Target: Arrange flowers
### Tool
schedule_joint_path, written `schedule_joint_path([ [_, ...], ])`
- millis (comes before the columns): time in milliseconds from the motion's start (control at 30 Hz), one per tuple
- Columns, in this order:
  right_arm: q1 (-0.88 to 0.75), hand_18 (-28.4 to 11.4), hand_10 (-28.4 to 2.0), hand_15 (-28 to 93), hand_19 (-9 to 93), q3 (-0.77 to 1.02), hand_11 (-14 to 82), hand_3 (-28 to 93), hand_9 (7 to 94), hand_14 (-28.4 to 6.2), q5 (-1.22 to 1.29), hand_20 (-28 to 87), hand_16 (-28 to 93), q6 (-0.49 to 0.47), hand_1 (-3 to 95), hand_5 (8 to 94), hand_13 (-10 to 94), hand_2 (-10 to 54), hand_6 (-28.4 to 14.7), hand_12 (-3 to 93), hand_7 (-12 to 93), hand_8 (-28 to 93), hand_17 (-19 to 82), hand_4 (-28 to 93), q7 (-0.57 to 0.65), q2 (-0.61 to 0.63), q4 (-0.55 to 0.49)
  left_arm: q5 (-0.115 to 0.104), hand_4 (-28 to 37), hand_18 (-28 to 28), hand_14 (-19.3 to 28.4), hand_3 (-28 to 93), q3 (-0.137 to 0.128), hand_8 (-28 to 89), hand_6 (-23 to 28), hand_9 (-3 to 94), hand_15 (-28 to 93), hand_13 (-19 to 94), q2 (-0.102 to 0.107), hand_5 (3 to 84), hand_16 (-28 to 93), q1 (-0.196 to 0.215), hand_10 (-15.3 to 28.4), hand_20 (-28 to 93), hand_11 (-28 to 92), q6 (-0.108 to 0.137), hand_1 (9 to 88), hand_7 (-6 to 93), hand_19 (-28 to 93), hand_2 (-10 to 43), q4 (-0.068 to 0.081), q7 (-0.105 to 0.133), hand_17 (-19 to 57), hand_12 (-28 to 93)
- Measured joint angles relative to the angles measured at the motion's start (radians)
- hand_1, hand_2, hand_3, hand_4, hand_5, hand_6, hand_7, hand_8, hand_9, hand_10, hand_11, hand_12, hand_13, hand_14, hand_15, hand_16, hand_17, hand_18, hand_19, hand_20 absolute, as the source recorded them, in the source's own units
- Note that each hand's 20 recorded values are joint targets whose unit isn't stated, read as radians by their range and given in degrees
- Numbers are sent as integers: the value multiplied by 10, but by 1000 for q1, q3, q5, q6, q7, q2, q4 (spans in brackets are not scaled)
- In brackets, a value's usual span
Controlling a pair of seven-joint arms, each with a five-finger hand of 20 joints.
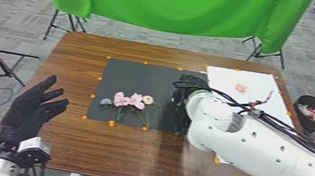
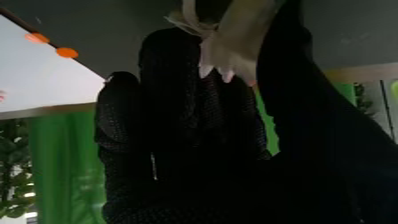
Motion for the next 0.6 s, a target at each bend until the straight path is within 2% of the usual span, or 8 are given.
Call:
schedule_joint_path([
  [600, 9, -164, -161, 681, 932, 33, 189, 787, 635, -96, 23, 156, 119, 2, 385, 568, 714, -75, -38, 148, 142, -104, 485, -239, -23, 23, -24, -3, -206, 284, 275, 631, 3, -72, 81, 270, 573, 199, -2, 331, -126, 9, 181, -16, 234, 2, 297, 73, 583, 76, -1, 4, -66, 108],
])
